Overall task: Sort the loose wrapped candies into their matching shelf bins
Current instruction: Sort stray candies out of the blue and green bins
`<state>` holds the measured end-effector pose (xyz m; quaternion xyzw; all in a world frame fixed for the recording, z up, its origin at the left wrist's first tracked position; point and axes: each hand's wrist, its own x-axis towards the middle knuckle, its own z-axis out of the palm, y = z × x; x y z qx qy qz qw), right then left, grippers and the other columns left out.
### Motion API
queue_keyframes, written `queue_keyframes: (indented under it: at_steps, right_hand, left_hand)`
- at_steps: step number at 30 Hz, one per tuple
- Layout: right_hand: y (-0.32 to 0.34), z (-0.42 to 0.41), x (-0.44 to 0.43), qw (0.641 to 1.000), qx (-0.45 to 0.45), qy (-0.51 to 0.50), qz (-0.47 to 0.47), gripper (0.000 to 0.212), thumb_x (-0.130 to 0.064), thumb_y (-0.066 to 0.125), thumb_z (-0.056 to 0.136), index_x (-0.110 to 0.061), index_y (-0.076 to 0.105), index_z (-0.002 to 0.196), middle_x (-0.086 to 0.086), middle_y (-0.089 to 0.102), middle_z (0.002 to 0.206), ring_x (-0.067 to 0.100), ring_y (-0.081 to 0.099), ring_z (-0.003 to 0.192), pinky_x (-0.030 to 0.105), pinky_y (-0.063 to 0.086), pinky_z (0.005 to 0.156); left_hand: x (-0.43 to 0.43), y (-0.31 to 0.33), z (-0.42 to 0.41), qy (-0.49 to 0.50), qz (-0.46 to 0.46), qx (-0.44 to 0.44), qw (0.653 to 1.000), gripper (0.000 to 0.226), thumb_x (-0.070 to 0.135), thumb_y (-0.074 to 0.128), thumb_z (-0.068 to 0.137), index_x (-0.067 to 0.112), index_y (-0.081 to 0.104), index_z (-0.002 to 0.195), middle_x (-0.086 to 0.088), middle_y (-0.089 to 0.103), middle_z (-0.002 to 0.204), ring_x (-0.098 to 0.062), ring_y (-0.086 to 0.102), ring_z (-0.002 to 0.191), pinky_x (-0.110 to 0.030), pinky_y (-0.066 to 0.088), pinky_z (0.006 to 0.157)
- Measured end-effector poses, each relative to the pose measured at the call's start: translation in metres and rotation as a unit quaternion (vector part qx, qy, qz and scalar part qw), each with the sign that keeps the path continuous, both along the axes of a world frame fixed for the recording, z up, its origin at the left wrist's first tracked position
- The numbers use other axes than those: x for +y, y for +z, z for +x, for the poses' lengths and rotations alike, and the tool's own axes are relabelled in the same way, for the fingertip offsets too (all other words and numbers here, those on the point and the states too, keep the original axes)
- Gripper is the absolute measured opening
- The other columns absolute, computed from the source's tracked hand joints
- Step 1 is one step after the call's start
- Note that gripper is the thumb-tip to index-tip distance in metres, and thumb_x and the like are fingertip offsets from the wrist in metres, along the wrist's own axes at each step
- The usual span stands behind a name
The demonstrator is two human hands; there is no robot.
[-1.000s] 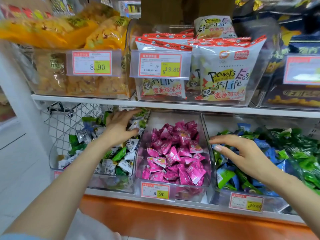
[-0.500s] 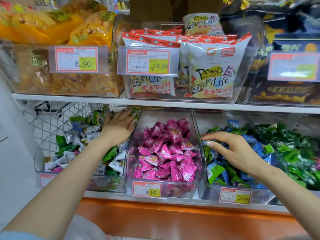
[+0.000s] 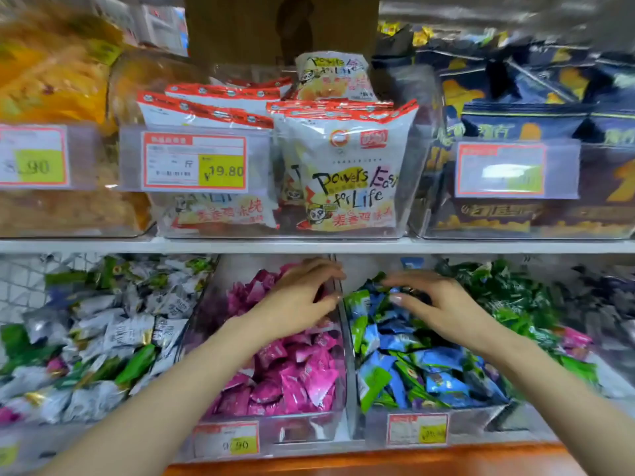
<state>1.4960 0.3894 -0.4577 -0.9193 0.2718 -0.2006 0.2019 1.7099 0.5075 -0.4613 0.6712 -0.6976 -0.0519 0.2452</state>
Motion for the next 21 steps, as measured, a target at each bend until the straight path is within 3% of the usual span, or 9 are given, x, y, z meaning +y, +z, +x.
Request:
queue_keyframes:
  at_steps: [3, 6, 11, 15, 18, 21]
  right_hand:
    - [-0.001, 0.028, -0.013, 0.991, 0.114, 0.03, 0.07, 0.057, -0.056, 0.05, 0.085, -0.033, 0.044, 0.137, -0.01, 0.037, 0.147, 0.011, 0.032, 0.137, 0.025, 0.027, 0.11]
    - [-0.008, 0.059, -0.022, 0.953, 0.251, 0.07, 0.156, 0.082, -0.067, 0.05, 0.081, -0.035, 0.016, 0.149, -0.012, 0.006, 0.157, 0.011, 0.005, 0.145, 0.033, 0.012, 0.117]
    - [-0.006, 0.077, -0.042, 0.912, 0.358, 0.12, 0.16, 0.102, -0.07, 0.058, 0.073, -0.035, 0.0, 0.15, -0.011, -0.002, 0.158, 0.012, 0.003, 0.145, 0.035, 0.011, 0.116]
    - [-0.013, 0.081, -0.039, 0.89, 0.411, 0.123, 0.153, 0.107, -0.08, 0.06, 0.06, -0.045, 0.006, 0.146, -0.009, 0.013, 0.157, 0.017, 0.015, 0.144, 0.044, 0.021, 0.115]
    - [-0.015, 0.07, -0.035, 0.898, 0.411, 0.099, 0.118, 0.089, -0.082, 0.052, 0.066, -0.053, 0.013, 0.142, -0.009, 0.015, 0.157, 0.021, 0.011, 0.144, 0.046, 0.019, 0.113]
    - [-0.017, 0.056, -0.033, 0.903, 0.407, 0.118, 0.075, 0.075, -0.083, 0.041, 0.072, -0.053, 0.024, 0.139, -0.017, 0.015, 0.155, 0.019, 0.012, 0.144, 0.041, 0.016, 0.114]
  left_hand:
    - [-0.023, 0.003, -0.003, 0.032, 0.052, -0.016, 0.998, 0.041, 0.033, 0.046, 0.096, 0.026, 0.041, 0.135, 0.005, 0.04, 0.143, -0.015, 0.034, 0.133, -0.027, 0.027, 0.109]
    - [-0.031, -0.001, -0.003, 0.054, 0.064, -0.028, 0.996, 0.041, 0.033, 0.042, 0.098, 0.028, 0.037, 0.138, 0.005, 0.04, 0.143, -0.014, 0.035, 0.131, -0.022, 0.027, 0.103]
    - [-0.032, -0.015, 0.005, 0.025, 0.073, -0.08, 0.994, 0.046, 0.039, 0.042, 0.097, 0.028, 0.035, 0.14, 0.012, 0.031, 0.148, -0.006, 0.027, 0.135, -0.015, 0.017, 0.103]
    - [-0.03, -0.02, 0.006, 0.032, 0.078, -0.088, 0.993, 0.049, 0.046, 0.037, 0.097, 0.032, 0.029, 0.143, 0.018, 0.022, 0.151, -0.003, 0.023, 0.136, -0.014, 0.013, 0.104]
    - [-0.031, -0.018, 0.008, 0.032, 0.078, -0.135, 0.987, 0.054, 0.058, 0.027, 0.092, 0.036, 0.028, 0.142, 0.02, 0.02, 0.151, -0.003, 0.021, 0.137, -0.018, 0.013, 0.107]
    - [-0.031, -0.018, 0.009, 0.035, 0.084, -0.147, 0.985, 0.074, 0.068, 0.005, 0.074, 0.042, 0.03, 0.139, 0.024, 0.019, 0.15, 0.0, 0.019, 0.136, -0.02, 0.014, 0.106]
